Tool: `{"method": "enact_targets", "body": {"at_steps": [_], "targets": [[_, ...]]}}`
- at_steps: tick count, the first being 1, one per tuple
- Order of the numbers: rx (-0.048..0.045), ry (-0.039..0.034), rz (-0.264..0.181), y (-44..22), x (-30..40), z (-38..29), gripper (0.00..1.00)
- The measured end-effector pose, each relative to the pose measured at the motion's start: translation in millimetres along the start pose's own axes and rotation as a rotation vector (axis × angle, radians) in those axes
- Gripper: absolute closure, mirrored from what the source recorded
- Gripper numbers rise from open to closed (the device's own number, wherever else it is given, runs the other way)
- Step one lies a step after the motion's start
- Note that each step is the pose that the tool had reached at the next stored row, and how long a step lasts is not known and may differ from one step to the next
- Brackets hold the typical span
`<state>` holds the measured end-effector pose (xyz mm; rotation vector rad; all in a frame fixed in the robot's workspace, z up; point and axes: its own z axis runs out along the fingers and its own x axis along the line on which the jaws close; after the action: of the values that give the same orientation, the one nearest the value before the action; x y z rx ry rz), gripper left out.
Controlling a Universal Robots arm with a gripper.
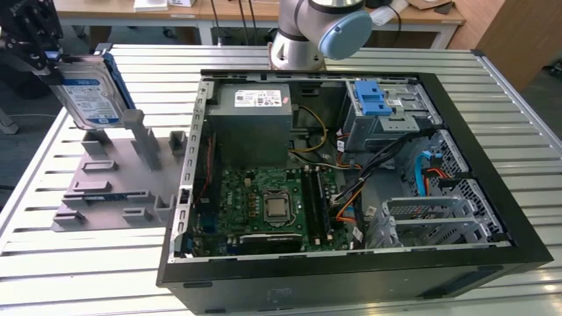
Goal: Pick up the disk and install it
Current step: 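Pick up the disk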
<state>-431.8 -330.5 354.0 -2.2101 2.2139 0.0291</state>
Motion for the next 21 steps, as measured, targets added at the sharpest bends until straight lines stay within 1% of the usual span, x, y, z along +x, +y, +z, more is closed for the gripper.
{"method": "enact_targets", "body": {"at_steps": [6,8,19,21], "targets": [[0.0,0.0,0.0,0.0,0.0,-1.1,0.64],[0.0,0.0,0.0,0.0,-0.1,-2.8,0.64],[0.0001,-0.0001,0.0,0.0,-0.1,-5.7,0.64],[-0.0003,0.0001,0.0,0.0,-0.1,-7.3,0.64]]}}
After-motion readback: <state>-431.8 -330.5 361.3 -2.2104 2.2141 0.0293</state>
